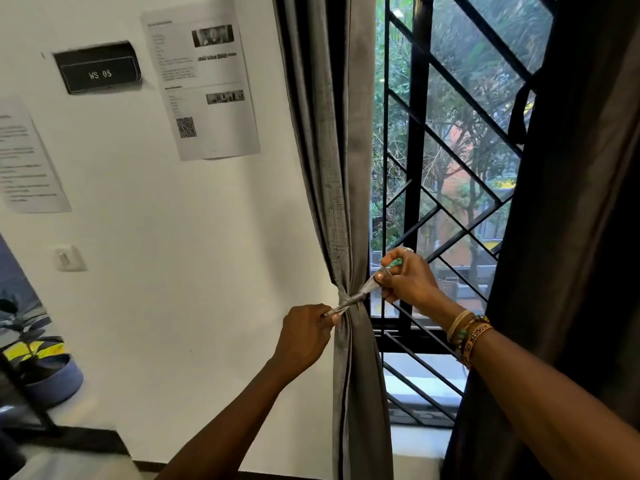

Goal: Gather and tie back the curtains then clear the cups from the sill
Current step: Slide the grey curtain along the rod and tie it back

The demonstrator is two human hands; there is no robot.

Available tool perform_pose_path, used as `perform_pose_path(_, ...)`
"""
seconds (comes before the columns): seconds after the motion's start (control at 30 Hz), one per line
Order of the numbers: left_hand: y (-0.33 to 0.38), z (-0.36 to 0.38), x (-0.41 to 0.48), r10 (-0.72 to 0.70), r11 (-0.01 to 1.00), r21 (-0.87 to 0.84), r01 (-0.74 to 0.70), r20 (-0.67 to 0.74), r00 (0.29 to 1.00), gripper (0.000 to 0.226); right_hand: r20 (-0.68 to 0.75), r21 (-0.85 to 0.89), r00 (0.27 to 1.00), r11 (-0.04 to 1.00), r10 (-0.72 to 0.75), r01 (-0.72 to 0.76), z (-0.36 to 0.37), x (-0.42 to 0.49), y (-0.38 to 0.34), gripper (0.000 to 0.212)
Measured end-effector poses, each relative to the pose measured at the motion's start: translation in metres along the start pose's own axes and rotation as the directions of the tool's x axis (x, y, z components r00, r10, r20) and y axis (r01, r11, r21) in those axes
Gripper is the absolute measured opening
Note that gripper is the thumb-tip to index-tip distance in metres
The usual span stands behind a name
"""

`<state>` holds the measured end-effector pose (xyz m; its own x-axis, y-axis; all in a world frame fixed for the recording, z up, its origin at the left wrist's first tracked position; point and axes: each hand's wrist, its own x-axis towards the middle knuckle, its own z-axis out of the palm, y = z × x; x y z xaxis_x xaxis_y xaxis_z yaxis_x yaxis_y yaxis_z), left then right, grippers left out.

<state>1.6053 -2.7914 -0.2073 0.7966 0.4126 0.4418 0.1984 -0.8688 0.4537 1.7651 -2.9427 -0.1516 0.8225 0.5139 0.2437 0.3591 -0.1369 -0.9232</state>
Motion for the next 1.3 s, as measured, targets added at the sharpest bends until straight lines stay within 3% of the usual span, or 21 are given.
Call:
perform_pose_path(0.1,-0.005,0.007,-0.003,-0.044,0.999,-0.004,0.044,-0.022,0.999,0.039,-0.061,-0.105,0.998,0.994,-0.025,0.018,0.01,0.001,0.008,0.017)
perform_pose_path(0.13,-0.007,0.011,-0.005,-0.059,0.998,-0.007,0.058,-0.028,0.998,0.038,0.004,-0.16,0.999,0.986,-0.034,0.035,0.012,-0.001,0.007,0.016)
perform_pose_path(0.2,-0.01,0.015,-0.009,-0.09,0.994,-0.068,0.087,-0.031,0.995,0.025,0.255,-0.083,0.967,0.996,-0.013,0.036,0.013,-0.002,-0.001,0.024)
perform_pose_path(0.23,-0.008,0.015,-0.01,-0.108,0.984,-0.142,0.105,-0.017,0.994,0.018,0.365,-0.01,0.931,1.0,-0.008,0.013,0.015,-0.001,-0.008,0.041)
perform_pose_path(0.3,0.002,0.016,-0.01,-0.199,0.917,-0.344,0.202,0.043,0.979,0.038,0.427,-0.006,0.904,1.0,0.001,0.001,0.023,0.004,-0.027,0.094)
perform_pose_path(0.37,0.014,0.018,-0.006,-0.388,0.765,-0.533,0.363,0.068,0.919,0.056,0.38,-0.221,0.925,0.972,0.008,0.083,0.038,0.005,-0.042,0.124)
perform_pose_path(0.4,0.02,0.018,-0.003,-0.453,0.701,-0.589,0.402,0.068,0.889,0.065,0.35,-0.326,0.937,0.939,0.014,0.108,0.045,0.005,-0.046,0.12)
perform_pose_path(0.47,0.027,0.019,0.004,-0.472,0.717,-0.551,0.428,0.069,0.879,0.069,0.299,-0.428,0.954,0.892,-0.008,0.141,0.056,0.006,-0.05,0.098)
perform_pose_path(0.57,0.031,0.027,0.008,-0.431,0.806,-0.401,0.435,0.105,0.896,0.03,0.232,-0.566,0.964,0.787,-0.132,0.244,0.071,0.007,-0.051,0.077)
perform_pose_path(0.63,0.028,0.033,0.008,-0.416,0.824,-0.395,0.407,0.067,0.907,0.026,0.159,-0.7,0.946,0.644,-0.282,0.309,0.075,0.005,-0.051,0.051)
perform_pose_path(0.77,0.014,0.052,0.013,-0.411,0.875,-0.27,0.402,0.024,0.911,0.024,0.048,-0.714,0.957,0.66,-0.287,0.234,0.078,-0.003,-0.05,0.034)
perform_pose_path(0.9,0.018,0.056,0.013,-0.266,0.874,-0.378,0.304,0.15,0.952,0.019,0.149,-0.618,0.96,0.736,-0.236,0.277,0.078,0.004,-0.044,0.033)
perform_pose_path(0.97,0.026,0.038,0.016,-0.108,0.75,-0.61,0.256,0.268,0.957,0.023,0.155,-0.512,0.973,0.829,-0.171,0.227,0.073,0.003,-0.031,0.069)
perform_pose_path(1.0,0.028,0.026,0.018,-0.06,0.627,-0.736,0.256,0.281,0.958,0.036,0.152,-0.424,0.983,0.891,-0.103,0.159,0.07,-0.003,-0.022,0.09)
perform_pose_path(1.03,0.03,0.012,0.021,-0.052,0.483,-0.838,0.254,0.262,0.964,0.042,0.162,-0.259,0.986,0.963,-0.038,0.079,0.069,-0.007,-0.009,0.095)
perform_pose_path(1.07,0.033,0.0,0.024,-0.081,0.311,-0.913,0.262,0.25,0.965,0.041,0.199,0.016,0.98,1.0,0.021,-0.024,0.068,-0.015,-0.002,0.082)
perform_pose_path(1.1,0.035,-0.007,0.029,-0.133,0.154,-0.947,0.283,0.264,0.955,0.035,0.263,0.267,0.96,0.949,0.097,-0.169,0.067,-0.022,0.006,0.055)
perform_pose_path(1.13,0.039,-0.011,0.033,-0.179,0.045,-0.952,0.301,0.289,0.94,0.025,0.307,0.376,0.944,0.895,0.124,-0.24,0.069,-0.025,0.014,0.037)
perform_pose_path(1.17,0.038,-0.011,0.04,-0.249,0.062,-0.941,0.332,0.307,0.918,0.016,0.29,0.36,0.954,0.915,0.073,-0.18,0.07,-0.028,0.018,0.028)
perform_pose_path(1.23,0.045,-0.007,0.052,-0.343,0.408,-0.829,0.384,0.25,0.905,0.028,0.35,0.155,0.936,0.987,-0.025,-0.032,0.069,-0.039,0.021,0.01)
perform_pose_path(1.3,0.049,0.001,0.055,-0.414,0.685,-0.625,0.374,0.088,0.906,0.043,0.488,-0.02,0.869,0.994,-0.082,0.105,0.074,-0.045,0.029,0.03)
